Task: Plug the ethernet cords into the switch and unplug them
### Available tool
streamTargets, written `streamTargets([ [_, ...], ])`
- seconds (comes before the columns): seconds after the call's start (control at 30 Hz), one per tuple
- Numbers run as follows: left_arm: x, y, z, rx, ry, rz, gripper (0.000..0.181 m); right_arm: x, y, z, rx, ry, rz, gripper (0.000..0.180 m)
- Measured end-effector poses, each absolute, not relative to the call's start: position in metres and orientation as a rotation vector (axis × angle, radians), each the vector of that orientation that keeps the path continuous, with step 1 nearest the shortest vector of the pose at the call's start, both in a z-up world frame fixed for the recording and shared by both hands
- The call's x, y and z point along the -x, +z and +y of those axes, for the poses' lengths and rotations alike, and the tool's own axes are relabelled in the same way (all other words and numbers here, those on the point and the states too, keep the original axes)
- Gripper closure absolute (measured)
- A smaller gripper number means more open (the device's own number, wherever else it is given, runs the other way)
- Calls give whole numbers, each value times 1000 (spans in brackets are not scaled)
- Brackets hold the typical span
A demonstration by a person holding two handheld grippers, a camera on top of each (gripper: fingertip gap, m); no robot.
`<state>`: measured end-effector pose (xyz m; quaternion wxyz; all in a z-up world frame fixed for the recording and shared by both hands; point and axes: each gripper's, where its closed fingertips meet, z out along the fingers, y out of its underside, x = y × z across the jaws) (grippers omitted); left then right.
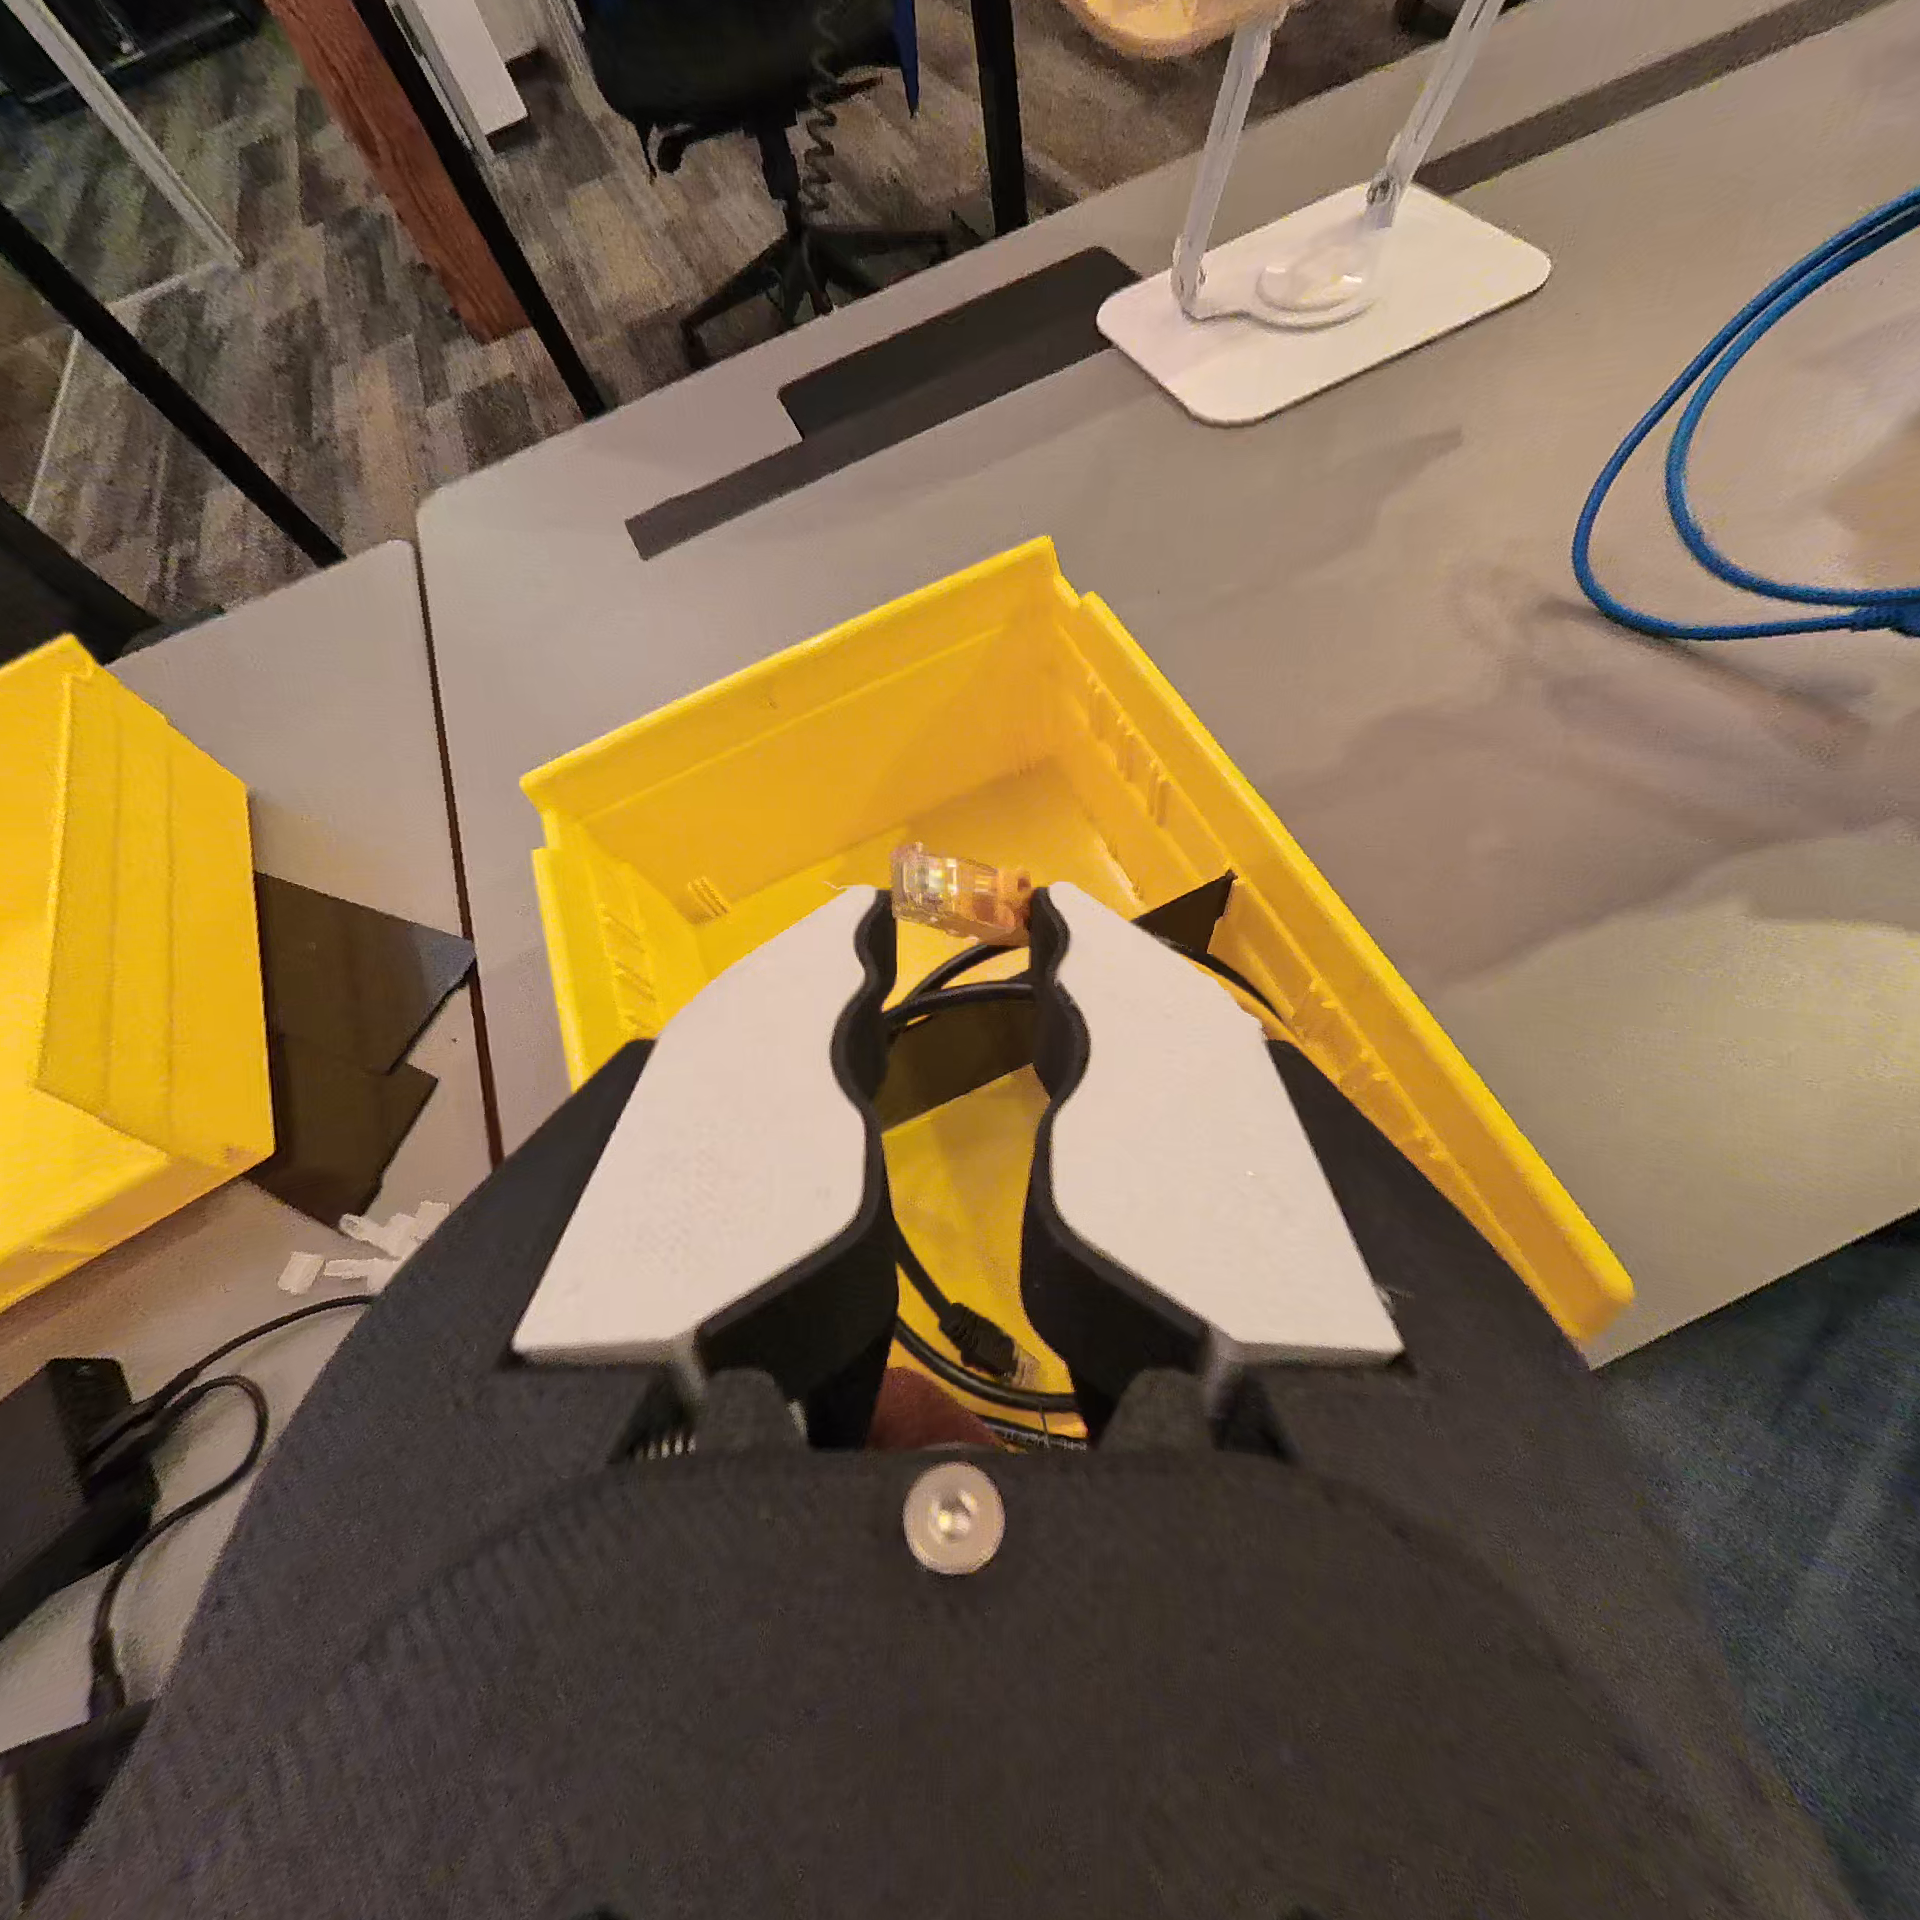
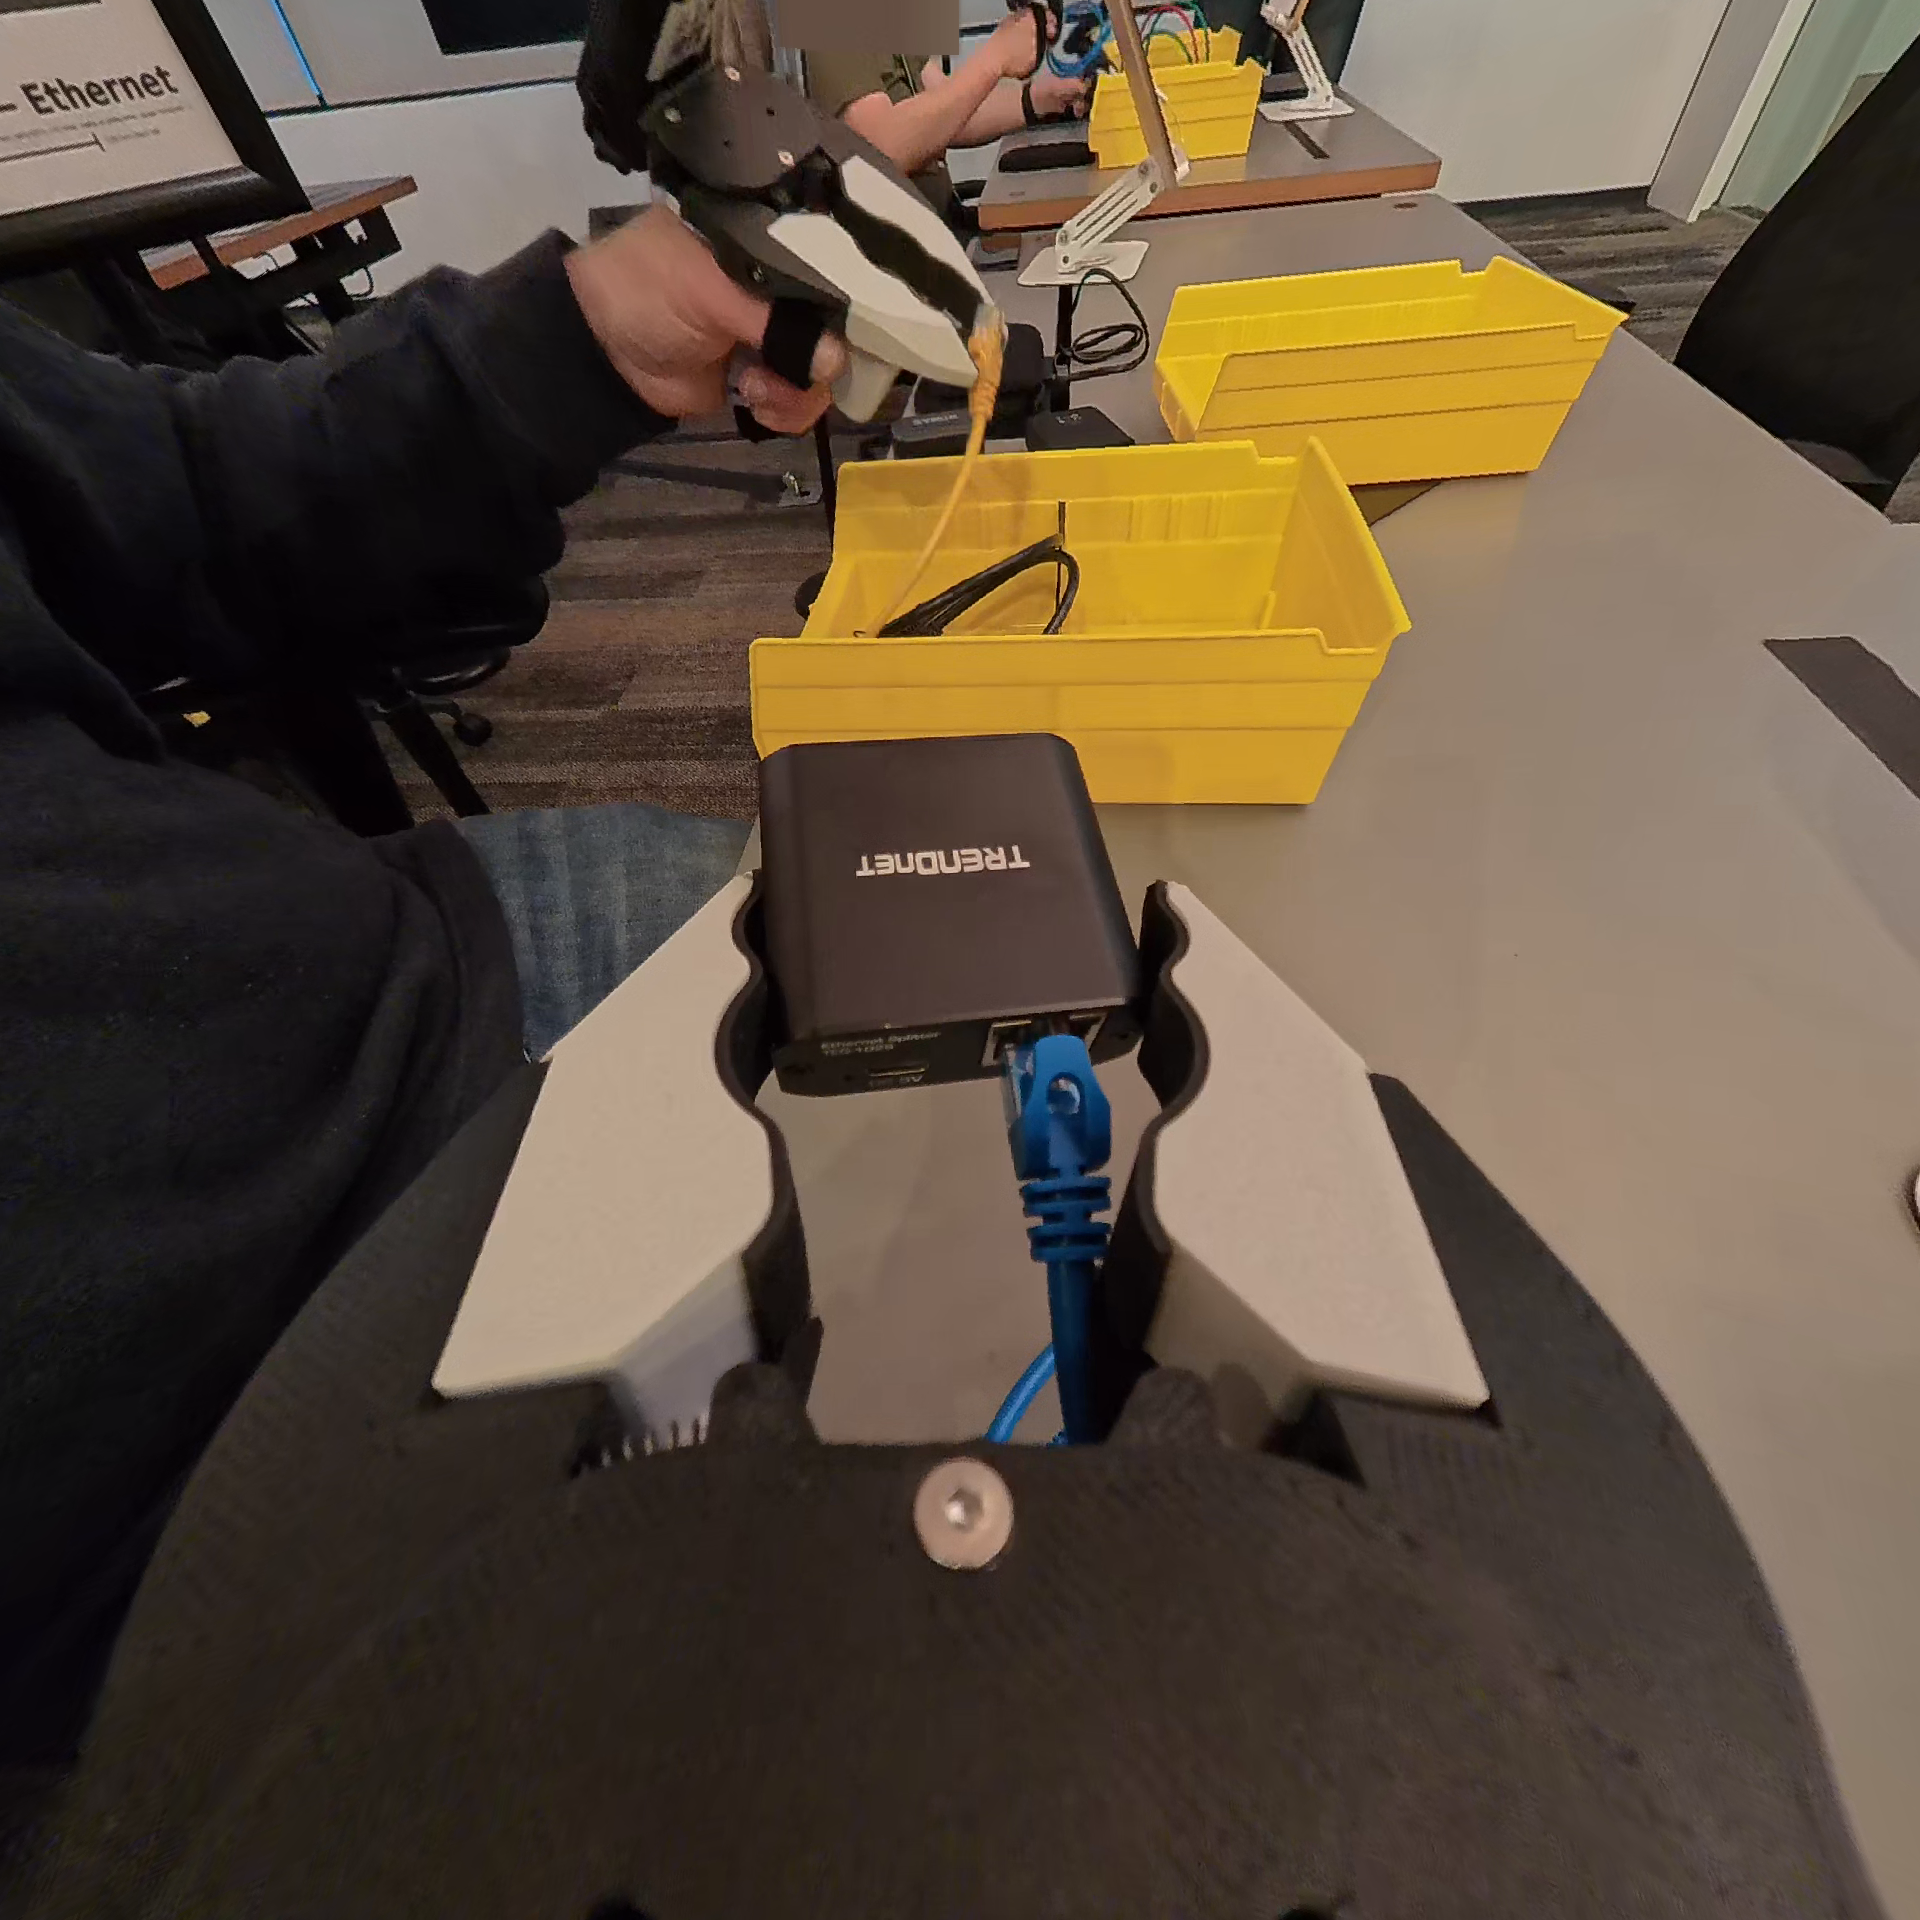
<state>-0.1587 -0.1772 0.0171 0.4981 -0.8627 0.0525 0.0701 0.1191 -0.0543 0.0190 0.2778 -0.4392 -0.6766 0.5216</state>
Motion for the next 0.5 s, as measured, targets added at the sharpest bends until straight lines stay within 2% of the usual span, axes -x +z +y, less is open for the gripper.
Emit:
streamTargets([
  [0.27,164,58,-188,1996,45,98,157,-118,18,-56,1180,1399,-1820,110],
  [0.5,164,89,-188,1850,-245,1,157,-118,18,-57,1180,1401,-1823,110],
])
